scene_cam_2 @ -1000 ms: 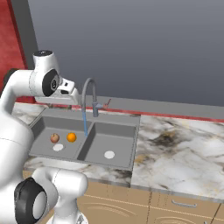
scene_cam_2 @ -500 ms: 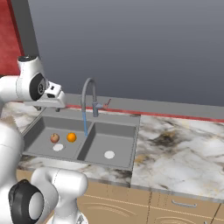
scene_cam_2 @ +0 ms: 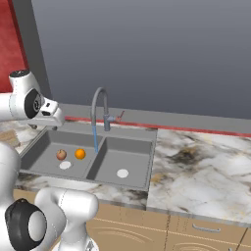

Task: Pick the peach, orange from the sink and place them on the cutting board to airdry. Then turn off the sink faucet.

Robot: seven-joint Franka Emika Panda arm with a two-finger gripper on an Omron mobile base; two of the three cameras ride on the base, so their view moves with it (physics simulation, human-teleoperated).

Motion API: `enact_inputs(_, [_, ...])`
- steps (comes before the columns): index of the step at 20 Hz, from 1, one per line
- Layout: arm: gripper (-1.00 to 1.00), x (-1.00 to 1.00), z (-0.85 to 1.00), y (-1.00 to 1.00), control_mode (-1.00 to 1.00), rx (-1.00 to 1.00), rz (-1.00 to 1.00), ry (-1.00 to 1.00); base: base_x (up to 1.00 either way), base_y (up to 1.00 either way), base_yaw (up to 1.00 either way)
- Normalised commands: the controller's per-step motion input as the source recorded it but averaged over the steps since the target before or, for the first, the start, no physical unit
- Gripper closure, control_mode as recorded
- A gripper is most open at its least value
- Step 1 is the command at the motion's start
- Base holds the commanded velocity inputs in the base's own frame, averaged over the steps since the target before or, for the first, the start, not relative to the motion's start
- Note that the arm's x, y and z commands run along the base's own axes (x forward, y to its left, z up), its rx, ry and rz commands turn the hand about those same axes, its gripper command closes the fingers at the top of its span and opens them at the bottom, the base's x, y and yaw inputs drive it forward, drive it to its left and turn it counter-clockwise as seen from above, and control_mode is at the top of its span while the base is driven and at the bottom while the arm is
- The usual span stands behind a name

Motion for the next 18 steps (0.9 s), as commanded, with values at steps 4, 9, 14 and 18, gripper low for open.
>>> enact_inputs(4, [-1.0, 0.0, -0.28, 0.21, -1.0, 0.09, 0.0, 0.01, 0.0, 0.0, 0.0])
enact_inputs(9, [-1.0, 0.05, -0.28, 0.24, -1.0, 0.06, 0.0, 0.0, 0.0, 0.0, 0.0])
enact_inputs(14, [-1.0, 0.09, -0.27, 0.25, -1.0, 0.0, 0.0, -0.05, 0.0, 0.0, 0.0])
enact_inputs(18, [-1.0, 0.08, -0.24, 0.22, -1.0, 0.0, 0.0, -0.03, 0.0, 0.0, 0.0])
